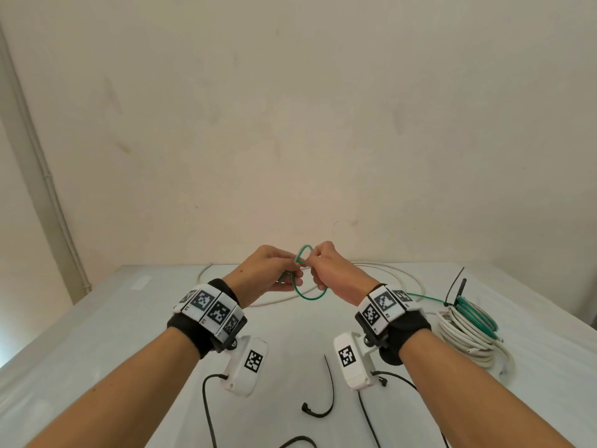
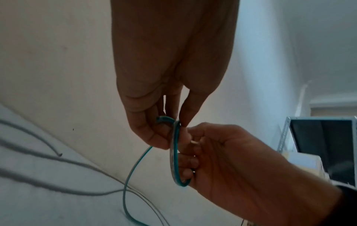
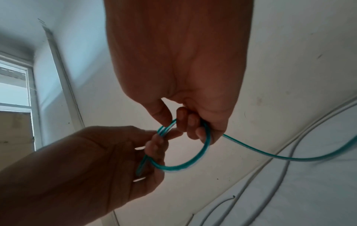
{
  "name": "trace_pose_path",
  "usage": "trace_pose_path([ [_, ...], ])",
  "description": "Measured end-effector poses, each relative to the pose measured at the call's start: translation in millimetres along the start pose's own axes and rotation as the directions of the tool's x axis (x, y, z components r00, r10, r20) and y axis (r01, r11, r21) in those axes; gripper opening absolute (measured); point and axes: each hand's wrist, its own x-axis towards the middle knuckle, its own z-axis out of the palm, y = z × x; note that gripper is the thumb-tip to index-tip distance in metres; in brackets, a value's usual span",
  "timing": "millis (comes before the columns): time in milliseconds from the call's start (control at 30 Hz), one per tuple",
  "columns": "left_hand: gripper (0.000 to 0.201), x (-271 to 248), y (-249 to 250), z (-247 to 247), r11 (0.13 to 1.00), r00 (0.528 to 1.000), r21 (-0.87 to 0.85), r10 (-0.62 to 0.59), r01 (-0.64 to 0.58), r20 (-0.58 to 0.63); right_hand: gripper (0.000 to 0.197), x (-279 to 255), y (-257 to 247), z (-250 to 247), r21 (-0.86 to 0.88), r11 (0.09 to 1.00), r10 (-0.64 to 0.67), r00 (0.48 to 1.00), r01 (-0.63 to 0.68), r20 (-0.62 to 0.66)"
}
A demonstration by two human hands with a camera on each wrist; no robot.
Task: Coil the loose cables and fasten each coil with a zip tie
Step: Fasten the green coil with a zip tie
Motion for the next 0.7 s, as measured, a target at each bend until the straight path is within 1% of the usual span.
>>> trace_pose_path([
  [67,0.021,-1,0,-2,0.993,0.999,-0.104,-0.048,0.049,0.003,0.018,-1,0,0,0.055,0.998,-0.039,0.999,0.038,0.011],
  [133,0.024,-2,-2,-2,0.976,0.996,-0.197,-0.093,0.094,0.013,0.022,1,0,-1,0.062,0.995,-0.074,0.997,0.072,0.031],
  [200,0.032,-1,-4,-2,0.97,0.994,-0.214,-0.112,0.113,0.017,0.028,4,-1,-1,0.078,0.993,-0.093,0.995,0.089,0.041],
  [267,0.037,-1,-3,-2,0.984,0.994,-0.147,-0.107,0.103,-0.014,0.037,4,-3,0,0.137,0.987,-0.088,0.995,0.081,0.044],
  [333,0.042,-1,-1,-2,0.996,0.993,-0.019,-0.086,0.085,-0.085,0.042,2,-4,1,0.191,0.978,-0.098,0.991,0.08,0.091],
  [400,0.044,-2,3,-2,0.992,0.988,0.104,-0.061,0.076,-0.142,0.043,1,-4,0,0.147,0.985,-0.105,0.985,0.085,0.135],
  [467,0.042,-4,7,-2,0.983,0.99,0.173,-0.031,0.056,-0.141,0.04,2,-4,-1,0.053,0.994,-0.099,0.985,0.092,0.14],
  [533,0.041,-9,11,-1,0.981,0.994,0.188,-0.024,0.044,-0.109,0.033,5,-2,-2,-0.006,0.993,-0.113,0.988,0.115,0.104],
  [600,0.039,-12,13,0,0.981,0.995,0.182,-0.052,0.067,-0.09,0.024,9,1,-4,-0.022,0.983,-0.184,0.983,0.184,0.015],
  [633,0.039,-12,12,0,0.982,0.993,0.166,-0.076,0.089,-0.087,0.022,10,1,-5,-0.019,0.973,-0.232,0.972,0.231,-0.032],
  [700,0.045,-13,9,0,0.988,0.988,0.061,-0.136,0.141,-0.074,0.022,11,-2,-7,-0.035,0.948,-0.318,0.943,0.316,-0.099],
])
